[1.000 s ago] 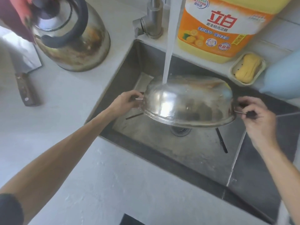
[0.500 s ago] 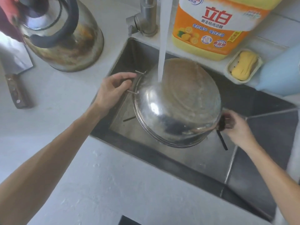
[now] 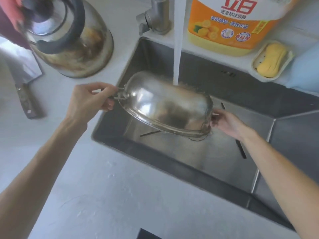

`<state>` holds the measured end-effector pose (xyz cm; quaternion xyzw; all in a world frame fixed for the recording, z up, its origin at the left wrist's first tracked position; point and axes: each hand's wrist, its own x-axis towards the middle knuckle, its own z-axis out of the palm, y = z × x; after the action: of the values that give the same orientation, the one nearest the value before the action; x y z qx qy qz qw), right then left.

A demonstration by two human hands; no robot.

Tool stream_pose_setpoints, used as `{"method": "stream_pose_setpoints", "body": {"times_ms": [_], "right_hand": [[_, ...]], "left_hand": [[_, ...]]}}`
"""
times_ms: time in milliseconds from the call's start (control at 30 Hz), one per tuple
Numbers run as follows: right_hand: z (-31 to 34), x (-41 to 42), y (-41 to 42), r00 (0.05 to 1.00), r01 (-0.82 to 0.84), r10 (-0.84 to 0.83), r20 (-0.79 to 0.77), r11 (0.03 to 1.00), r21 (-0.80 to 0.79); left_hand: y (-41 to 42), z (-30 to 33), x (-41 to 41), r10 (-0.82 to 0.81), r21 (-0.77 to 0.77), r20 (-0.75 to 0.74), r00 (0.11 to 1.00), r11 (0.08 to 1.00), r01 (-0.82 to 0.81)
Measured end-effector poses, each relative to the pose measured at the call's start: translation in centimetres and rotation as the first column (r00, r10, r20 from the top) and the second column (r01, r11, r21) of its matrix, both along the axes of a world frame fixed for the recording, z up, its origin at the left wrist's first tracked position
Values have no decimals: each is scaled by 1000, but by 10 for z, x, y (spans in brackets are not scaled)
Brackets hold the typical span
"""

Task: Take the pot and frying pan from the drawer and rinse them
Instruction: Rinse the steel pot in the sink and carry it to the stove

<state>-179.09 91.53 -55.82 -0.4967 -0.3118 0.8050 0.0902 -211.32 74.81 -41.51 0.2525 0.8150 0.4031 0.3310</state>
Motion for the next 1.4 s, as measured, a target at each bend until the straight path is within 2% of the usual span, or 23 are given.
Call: {"method": "stream_pose_setpoints", "body": {"times_ms": [133, 300, 367, 433, 533, 667, 800, 867, 933, 1000, 1067, 1167, 1267, 1300, 1400], "right_hand": [[22, -2, 26, 977, -131, 62, 203, 930, 344], [75, 4, 44, 928, -302, 93, 360, 755, 582], [94, 4, 46, 921, -333, 78, 382, 668, 666], [111, 5, 46, 939, -303, 53, 339, 593, 746], [128, 6, 39, 974, -212, 53, 218, 536, 817], [119, 14, 27, 976, -191, 15, 217, 533, 824], [86, 17, 9, 957, -223, -1, 289, 634, 740], [71, 10, -5, 938, -266, 34, 345, 707, 655], [62, 0, -20, 912, -311, 80, 403, 776, 549], [55, -5, -30, 883, -385, 165, 440, 791, 475], [47, -4, -33, 859, -456, 260, 442, 780, 428], [44, 2, -18, 829, -440, 183, 529, 797, 413], [62, 7, 9, 882, -301, 28, 471, 803, 515], [70, 8, 18, 895, -296, 30, 446, 788, 540], [96, 7, 36, 864, -402, 57, 501, 679, 615]], "left_hand": [[-27, -25, 4, -53, -158, 149, 987, 984, 77], [-44, -51, 22, -225, -295, 342, 913, 896, 331], [-43, -57, 26, -266, -311, 396, 879, 862, 400], [-38, -63, 27, -301, -281, 399, 867, 859, 427], [-31, -69, 27, -314, -166, 280, 907, 915, 368], [-22, -62, 20, -201, -45, -83, 976, 979, 197], [-17, -21, 23, -100, 120, -345, 933, 981, 149], [-12, 5, 34, -114, 234, -416, 902, 945, 227], [-5, 26, 46, -149, 274, -432, 889, 918, 287], [3, 36, 52, -137, 257, -392, 910, 933, 251], [9, 34, 49, -56, 223, -310, 949, 966, 130], [5, 13, 35, 39, 79, -138, 990, 997, -28], [-12, -21, 27, -32, -150, 18, 999, 988, 34], [-18, -31, 28, -56, -219, 62, 996, 973, 68], [-29, -58, 36, -143, -361, 201, 969, 909, 209]]}}
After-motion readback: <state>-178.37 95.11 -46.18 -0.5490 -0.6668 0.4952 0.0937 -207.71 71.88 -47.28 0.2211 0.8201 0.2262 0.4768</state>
